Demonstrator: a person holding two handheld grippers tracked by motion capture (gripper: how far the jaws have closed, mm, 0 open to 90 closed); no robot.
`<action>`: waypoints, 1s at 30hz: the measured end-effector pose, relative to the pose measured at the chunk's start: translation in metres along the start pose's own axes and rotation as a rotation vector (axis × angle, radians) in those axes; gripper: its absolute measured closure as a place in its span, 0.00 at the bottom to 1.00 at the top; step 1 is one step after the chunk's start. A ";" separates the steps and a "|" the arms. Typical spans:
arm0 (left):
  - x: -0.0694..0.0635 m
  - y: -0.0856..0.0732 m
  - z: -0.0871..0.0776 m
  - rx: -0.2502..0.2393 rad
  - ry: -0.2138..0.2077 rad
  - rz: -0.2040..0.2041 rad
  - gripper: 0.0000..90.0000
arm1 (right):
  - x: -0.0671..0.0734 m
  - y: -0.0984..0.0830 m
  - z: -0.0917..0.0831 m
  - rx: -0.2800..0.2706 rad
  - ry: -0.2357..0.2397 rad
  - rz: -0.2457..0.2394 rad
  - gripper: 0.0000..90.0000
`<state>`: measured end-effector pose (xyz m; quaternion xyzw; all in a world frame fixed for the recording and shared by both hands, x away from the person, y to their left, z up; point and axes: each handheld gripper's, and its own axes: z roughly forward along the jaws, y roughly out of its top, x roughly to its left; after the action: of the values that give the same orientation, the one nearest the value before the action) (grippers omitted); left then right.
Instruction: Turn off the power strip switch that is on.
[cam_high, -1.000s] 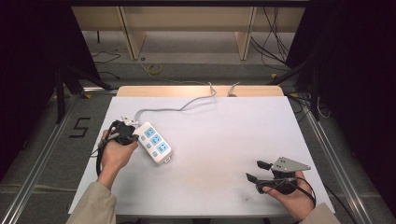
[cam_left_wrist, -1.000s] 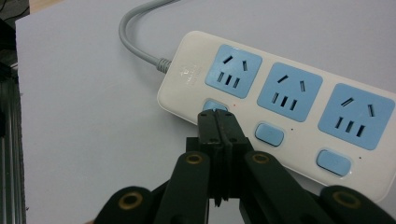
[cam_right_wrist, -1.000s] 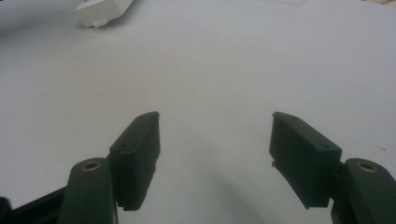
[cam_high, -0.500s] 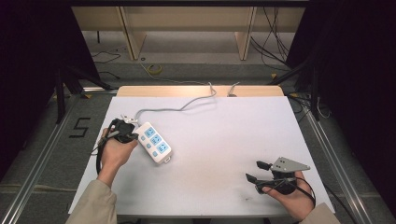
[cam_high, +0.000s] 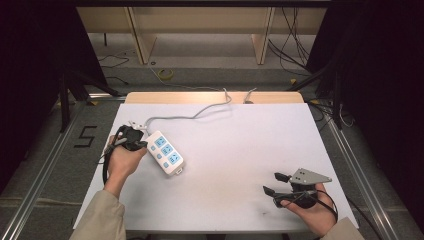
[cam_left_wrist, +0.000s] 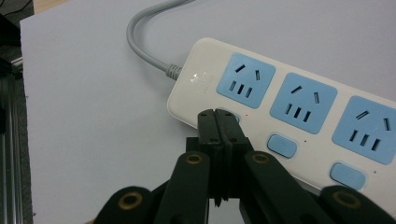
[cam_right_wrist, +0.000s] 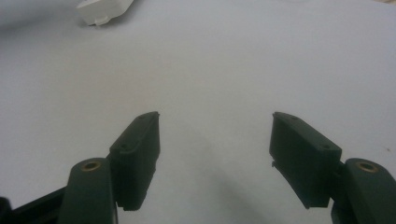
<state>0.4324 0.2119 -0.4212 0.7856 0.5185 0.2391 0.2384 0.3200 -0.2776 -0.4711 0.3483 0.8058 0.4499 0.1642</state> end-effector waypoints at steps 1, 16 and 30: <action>0.000 0.000 0.000 0.000 0.002 0.001 1.00 | 0.000 0.000 0.000 -0.003 0.000 0.002 0.38; 0.001 0.007 0.002 0.020 0.000 0.013 1.00 | 0.000 0.000 0.000 -0.002 -0.003 0.004 0.38; 0.003 0.014 0.004 0.053 -0.004 0.035 1.00 | 0.000 0.000 0.001 -0.004 -0.001 0.002 0.38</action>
<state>0.4457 0.2088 -0.4146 0.8010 0.5104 0.2280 0.2143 0.3202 -0.2770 -0.4714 0.3489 0.8046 0.4515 0.1648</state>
